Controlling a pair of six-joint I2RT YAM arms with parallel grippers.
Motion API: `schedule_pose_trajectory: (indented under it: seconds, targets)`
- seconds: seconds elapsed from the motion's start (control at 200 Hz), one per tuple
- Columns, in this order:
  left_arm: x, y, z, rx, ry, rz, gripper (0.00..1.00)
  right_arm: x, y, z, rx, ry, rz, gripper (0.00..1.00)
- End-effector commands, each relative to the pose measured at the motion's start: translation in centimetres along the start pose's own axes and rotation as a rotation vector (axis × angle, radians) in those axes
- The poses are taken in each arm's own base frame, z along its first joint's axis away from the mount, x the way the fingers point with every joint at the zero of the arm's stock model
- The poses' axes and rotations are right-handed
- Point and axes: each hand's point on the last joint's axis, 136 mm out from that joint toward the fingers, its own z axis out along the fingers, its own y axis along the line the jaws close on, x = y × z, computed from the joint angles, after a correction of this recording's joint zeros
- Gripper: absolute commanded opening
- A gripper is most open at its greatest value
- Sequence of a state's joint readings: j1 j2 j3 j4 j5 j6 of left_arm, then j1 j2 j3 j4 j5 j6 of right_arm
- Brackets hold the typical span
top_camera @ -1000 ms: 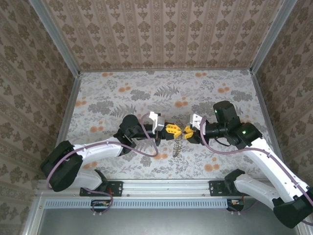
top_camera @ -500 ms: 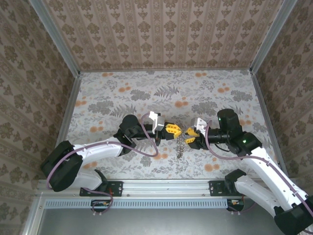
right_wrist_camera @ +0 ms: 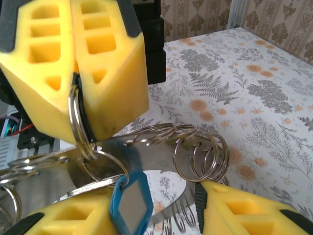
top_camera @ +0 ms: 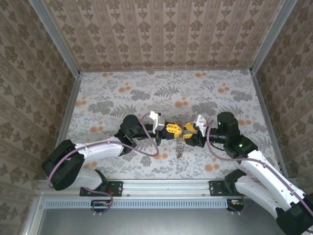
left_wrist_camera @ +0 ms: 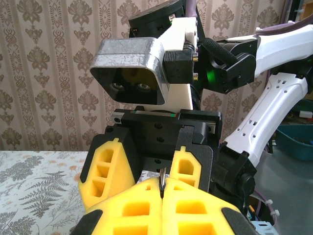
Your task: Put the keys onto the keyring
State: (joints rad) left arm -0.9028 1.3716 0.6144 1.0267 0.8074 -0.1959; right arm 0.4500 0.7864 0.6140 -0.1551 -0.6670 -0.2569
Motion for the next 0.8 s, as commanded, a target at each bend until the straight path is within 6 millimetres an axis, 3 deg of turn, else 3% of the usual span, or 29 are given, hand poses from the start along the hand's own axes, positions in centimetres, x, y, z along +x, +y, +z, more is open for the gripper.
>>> schedule_pose_trajectory:
  seconds: [0.0, 0.31, 0.48, 0.795]
  targets:
    - [-1.9, -0.2, 0.3, 0.011, -0.058, 0.036, 0.00, -0.8, 0.8, 0.1, -0.046, -0.043, 0.004, 0.45]
    - [-1.8, 0.0, 0.3, 0.004, -0.056, 0.034, 0.00, 1.8, 2.2, -0.6, -0.048, 0.006, -0.012, 0.45]
    - [-1.9, 0.2, 0.9, 0.020, -0.055, 0.035, 0.00, 1.7, 2.5, -0.7, -0.021, -0.043, -0.026, 0.47]
    - [-2.0, 0.5, 1.3, 0.029, -0.070, 0.028, 0.00, 0.4, -0.2, -0.7, 0.144, -0.091, -0.052, 0.36]
